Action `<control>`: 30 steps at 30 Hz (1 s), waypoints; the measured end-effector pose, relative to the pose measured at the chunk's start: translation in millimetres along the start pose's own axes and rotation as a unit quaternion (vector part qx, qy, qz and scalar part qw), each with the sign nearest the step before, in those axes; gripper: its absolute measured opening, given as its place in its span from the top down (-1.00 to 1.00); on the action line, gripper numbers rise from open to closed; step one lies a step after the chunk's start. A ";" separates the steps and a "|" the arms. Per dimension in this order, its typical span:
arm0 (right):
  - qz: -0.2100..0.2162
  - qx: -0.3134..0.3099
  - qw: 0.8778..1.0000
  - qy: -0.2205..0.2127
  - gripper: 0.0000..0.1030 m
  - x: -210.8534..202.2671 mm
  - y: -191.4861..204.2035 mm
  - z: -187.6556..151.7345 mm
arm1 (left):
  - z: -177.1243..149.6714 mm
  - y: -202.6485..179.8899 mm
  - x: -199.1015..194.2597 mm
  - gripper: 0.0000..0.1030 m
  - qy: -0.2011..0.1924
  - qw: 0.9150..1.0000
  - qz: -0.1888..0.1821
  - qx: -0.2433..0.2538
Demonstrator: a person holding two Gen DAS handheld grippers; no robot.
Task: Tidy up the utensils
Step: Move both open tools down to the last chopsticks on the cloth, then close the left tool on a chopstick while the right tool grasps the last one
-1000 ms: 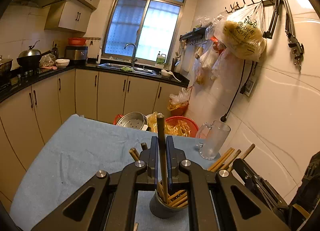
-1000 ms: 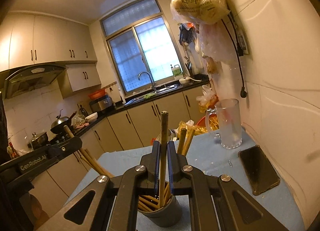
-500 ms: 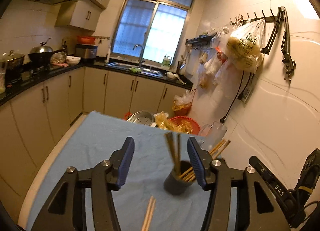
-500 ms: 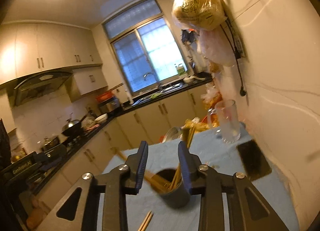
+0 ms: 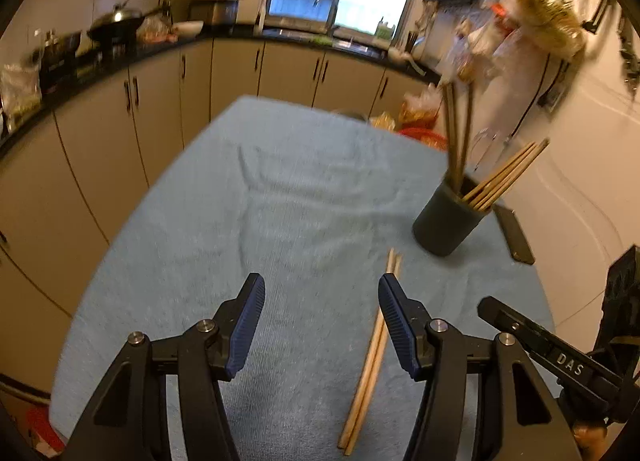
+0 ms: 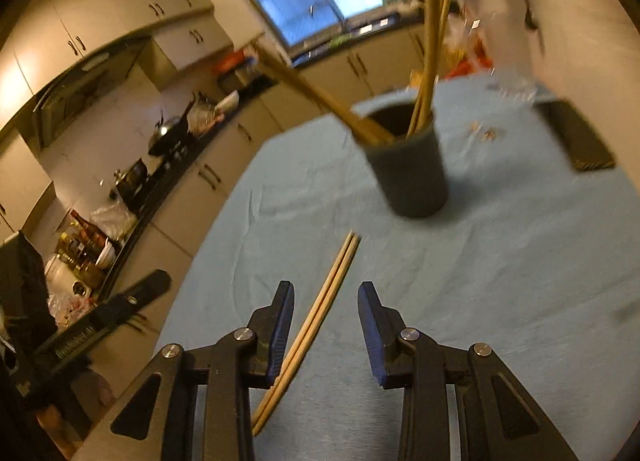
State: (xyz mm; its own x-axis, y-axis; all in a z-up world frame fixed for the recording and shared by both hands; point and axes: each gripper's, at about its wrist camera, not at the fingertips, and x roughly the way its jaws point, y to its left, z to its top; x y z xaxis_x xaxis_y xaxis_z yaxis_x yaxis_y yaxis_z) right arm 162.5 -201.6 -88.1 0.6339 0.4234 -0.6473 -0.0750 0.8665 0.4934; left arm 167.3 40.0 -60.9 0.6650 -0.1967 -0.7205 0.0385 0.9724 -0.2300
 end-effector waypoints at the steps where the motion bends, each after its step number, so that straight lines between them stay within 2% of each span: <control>1: -0.003 0.000 1.000 0.010 0.31 6.8 0.1 -0.1 | -0.7 2.1 4.2 -0.17 0.007 1.000 0.000 -0.002; 4: -0.008 0.005 0.999 0.045 0.36 31.4 1.4 2.1 | -0.3 6.3 15.2 -0.17 0.021 1.000 -0.001 -0.006; 7: -0.033 -0.013 0.997 0.075 0.47 57.0 6.2 6.7 | 2.4 8.0 24.4 -0.17 0.027 1.000 0.000 -0.006; 10: -0.046 -0.013 0.995 0.087 0.58 75.3 9.6 13.2 | 2.2 11.0 32.5 -0.17 0.034 0.999 0.000 -0.008; 15: -0.068 0.000 0.990 0.126 0.63 107.9 5.6 22.2 | 3.6 17.0 44.1 -0.17 0.044 0.999 -0.003 -0.015; 20: -0.093 0.005 0.984 0.152 0.63 127.6 2.7 23.5 | 3.6 22.6 54.9 -0.17 0.054 0.998 -0.003 -0.015; 28: -0.133 -0.035 0.977 0.165 0.66 139.0 18.0 32.8 | 4.8 24.6 59.4 -0.17 0.059 0.998 0.003 -0.008; 30: -0.144 -0.048 0.973 0.173 0.75 137.8 15.7 33.2 | 4.6 23.4 59.6 -0.17 0.062 0.998 0.005 -0.003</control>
State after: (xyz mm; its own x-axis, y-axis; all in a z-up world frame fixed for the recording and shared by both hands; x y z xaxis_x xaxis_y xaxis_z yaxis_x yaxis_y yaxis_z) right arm 274.2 -138.5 -150.2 0.3426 0.2080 -0.9162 -0.0152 0.9763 0.2159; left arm 211.3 51.5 -106.2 0.5674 -0.2019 -0.7983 0.0280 0.9736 -0.2263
